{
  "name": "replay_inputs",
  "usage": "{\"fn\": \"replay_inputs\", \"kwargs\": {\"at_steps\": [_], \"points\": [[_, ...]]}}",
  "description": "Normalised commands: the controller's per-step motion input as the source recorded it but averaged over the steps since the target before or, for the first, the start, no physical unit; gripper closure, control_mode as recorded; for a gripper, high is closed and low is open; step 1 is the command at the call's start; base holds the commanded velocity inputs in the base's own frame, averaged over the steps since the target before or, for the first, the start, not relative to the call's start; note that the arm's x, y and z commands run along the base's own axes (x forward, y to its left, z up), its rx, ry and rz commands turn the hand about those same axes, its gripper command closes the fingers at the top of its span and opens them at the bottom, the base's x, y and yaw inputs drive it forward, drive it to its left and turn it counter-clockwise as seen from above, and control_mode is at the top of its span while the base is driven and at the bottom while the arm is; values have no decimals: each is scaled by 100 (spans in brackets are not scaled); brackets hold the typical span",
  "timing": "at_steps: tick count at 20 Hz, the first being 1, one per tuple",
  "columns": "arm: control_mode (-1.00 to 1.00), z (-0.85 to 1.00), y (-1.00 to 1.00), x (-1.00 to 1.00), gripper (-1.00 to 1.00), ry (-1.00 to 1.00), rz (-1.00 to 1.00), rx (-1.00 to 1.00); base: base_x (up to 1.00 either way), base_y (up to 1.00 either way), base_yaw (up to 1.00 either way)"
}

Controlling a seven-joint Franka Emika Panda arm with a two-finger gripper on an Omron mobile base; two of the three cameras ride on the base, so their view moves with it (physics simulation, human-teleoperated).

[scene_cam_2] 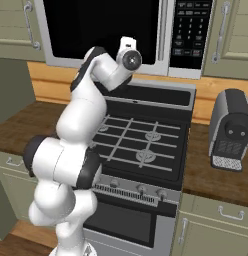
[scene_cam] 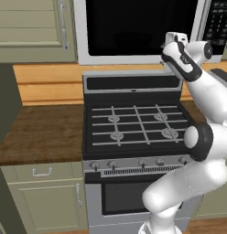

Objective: Pick the avocado from the sink and place it in the bowl. Then pick the bowl and place it in the microwave. Then close the microwave door and press the start button.

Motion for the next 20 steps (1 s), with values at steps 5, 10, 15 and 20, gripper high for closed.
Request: {"fn": "replay_inputs", "kwargs": {"at_steps": [5, 10, 15, 20], "points": [[-100, -53, 0, 77, -100, 6, 12, 0, 0, 0, 0], [-100, -34, 0, 6, -100, 0, 14, -1, 0, 0, 0], [-100, -1, 0, -100, -100, -34, 15, -4, 0, 0, 0], [-100, -22, 0, -99, -100, -31, 9, -19, 0, 0, 0]]}}
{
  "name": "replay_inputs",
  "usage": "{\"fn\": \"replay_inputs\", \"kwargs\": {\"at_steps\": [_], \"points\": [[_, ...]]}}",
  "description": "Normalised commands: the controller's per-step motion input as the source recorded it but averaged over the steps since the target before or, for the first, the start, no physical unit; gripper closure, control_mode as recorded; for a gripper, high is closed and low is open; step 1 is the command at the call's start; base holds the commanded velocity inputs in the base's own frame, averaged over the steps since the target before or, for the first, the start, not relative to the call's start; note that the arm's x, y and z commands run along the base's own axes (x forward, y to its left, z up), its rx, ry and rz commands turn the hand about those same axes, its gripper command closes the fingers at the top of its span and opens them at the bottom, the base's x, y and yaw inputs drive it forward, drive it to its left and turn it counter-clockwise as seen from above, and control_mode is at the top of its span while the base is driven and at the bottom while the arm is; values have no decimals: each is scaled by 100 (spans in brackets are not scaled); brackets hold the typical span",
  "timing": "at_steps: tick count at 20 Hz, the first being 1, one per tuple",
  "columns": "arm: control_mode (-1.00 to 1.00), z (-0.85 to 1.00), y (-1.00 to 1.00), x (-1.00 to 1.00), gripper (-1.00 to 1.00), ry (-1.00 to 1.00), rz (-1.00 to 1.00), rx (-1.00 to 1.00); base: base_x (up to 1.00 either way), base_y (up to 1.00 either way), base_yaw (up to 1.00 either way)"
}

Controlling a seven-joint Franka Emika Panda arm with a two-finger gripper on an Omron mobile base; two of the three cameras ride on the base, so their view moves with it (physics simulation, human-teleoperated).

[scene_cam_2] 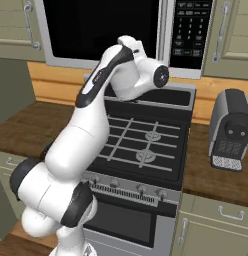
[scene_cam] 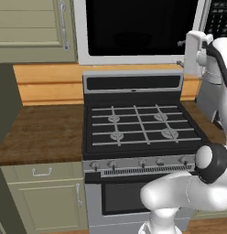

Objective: Pick the avocado from the sink and place it in the bowl. Then pick the bowl and place it in the microwave. Then close the microwave door and press the start button.

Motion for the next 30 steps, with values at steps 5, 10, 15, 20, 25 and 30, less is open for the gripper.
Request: {"fn": "replay_inputs", "kwargs": {"at_steps": [5, 10, 15, 20, 25, 30], "points": [[-100, -11, -31, -100, -100, -43, 14, -45, 0, 0, 0], [-100, 6, -14, -50, -100, -37, 4, -52, 0, 0, 0], [-100, 0, 10, -3, -100, -14, -11, -34, 0, 0, 0], [-100, -2, 0, 0, -100, -2, -14, -19, 0, 0, 0], [-100, 0, 8, 0, -100, -1, -15, -17, 0, 0, 0], [-100, 0, 0, -3, -100, -10, -6, -4, 0, 0, 0]]}}
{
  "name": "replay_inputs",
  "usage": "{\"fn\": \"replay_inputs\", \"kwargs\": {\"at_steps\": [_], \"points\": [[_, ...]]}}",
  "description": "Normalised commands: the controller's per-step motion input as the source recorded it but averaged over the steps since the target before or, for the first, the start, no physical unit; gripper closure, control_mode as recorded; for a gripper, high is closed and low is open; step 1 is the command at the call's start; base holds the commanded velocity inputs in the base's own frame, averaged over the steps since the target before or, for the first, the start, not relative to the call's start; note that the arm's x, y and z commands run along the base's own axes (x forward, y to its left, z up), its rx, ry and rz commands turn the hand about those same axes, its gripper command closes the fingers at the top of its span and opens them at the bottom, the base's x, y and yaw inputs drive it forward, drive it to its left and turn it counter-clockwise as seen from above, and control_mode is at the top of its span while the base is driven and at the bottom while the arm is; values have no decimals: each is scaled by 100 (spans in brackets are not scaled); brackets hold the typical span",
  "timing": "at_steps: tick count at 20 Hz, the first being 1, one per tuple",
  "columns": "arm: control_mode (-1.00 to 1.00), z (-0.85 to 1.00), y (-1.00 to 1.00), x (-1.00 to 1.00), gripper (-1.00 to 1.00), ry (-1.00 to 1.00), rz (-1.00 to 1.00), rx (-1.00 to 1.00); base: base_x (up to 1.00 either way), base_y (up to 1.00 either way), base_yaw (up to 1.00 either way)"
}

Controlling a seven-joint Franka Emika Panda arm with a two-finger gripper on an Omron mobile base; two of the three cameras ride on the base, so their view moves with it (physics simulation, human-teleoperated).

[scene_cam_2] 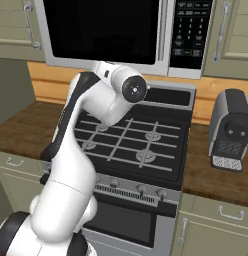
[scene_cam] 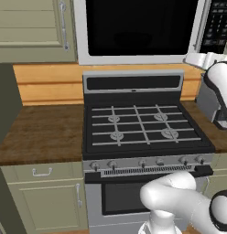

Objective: Pick the avocado from the sink and place it in the bowl. Then pick the bowl and place it in the microwave. Then close the microwave door and press the start button.

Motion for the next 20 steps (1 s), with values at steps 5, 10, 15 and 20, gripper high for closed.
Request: {"fn": "replay_inputs", "kwargs": {"at_steps": [5, 10, 15, 20], "points": [[-100, 0, -10, -39, -100, -4, -14, 23, 0, 0, 0], [-100, 26, -10, -58, -100, 0, -24, 39, 0, 0, 0], [-100, 61, -22, -48, -100, 2, -31, 50, 0, 0, 0], [-100, -32, -68, -66, -100, -3, -17, 77, 0, 0, 0]]}}
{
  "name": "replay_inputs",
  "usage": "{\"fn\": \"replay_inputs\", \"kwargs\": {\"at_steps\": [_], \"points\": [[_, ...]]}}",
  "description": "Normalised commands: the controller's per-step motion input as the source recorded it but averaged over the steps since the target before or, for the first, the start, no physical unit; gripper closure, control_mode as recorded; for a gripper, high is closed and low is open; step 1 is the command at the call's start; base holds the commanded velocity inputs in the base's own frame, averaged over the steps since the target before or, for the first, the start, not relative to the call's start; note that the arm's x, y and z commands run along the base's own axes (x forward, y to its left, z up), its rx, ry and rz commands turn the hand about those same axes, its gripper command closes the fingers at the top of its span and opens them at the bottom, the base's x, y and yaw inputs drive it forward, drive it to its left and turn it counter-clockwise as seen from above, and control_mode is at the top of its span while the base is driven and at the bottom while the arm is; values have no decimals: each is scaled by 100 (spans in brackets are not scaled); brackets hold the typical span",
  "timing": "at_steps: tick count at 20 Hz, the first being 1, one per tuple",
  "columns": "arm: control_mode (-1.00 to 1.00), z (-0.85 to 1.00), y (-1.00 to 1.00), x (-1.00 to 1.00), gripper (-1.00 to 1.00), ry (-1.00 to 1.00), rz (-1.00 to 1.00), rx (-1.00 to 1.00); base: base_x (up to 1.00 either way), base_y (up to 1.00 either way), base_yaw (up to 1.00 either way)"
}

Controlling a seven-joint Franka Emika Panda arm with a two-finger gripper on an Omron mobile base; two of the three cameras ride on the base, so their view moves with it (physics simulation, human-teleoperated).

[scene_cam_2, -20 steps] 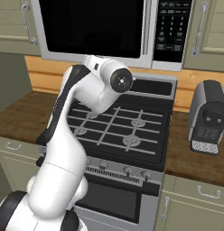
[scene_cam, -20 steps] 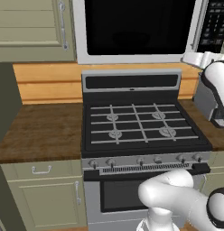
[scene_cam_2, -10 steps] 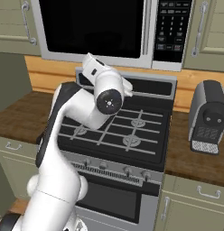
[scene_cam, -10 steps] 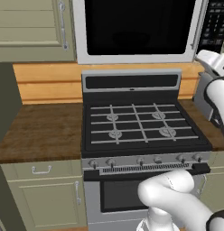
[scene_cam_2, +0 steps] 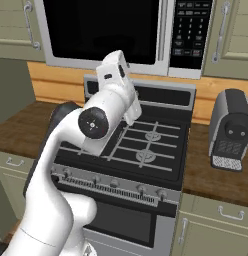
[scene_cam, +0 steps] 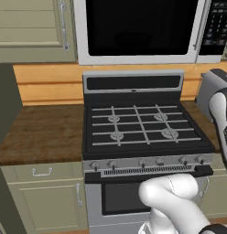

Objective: Pick the avocado from the sink and place it in the bowl. Then pick the bowl and place it in the microwave. Then close the microwave door and press the start button.

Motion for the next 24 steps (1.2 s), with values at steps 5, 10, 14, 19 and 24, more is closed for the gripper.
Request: {"fn": "replay_inputs", "kwargs": {"at_steps": [5, 10, 14, 19, 24], "points": [[-100, -7, -23, -6, -100, 0, -7, 81, 0, 0, 0], [-100, 0, -45, 3, -100, 0, 0, 78, 0, 0, 0], [-100, 0, -43, 19, -100, -2, 4, 51, 0, 0, 0], [-100, 0, 33, 51, -100, -11, 8, 13, 0, 0, 0], [-100, -8, 19, 45, -100, -27, 11, 8, 0, 0, 0]]}}
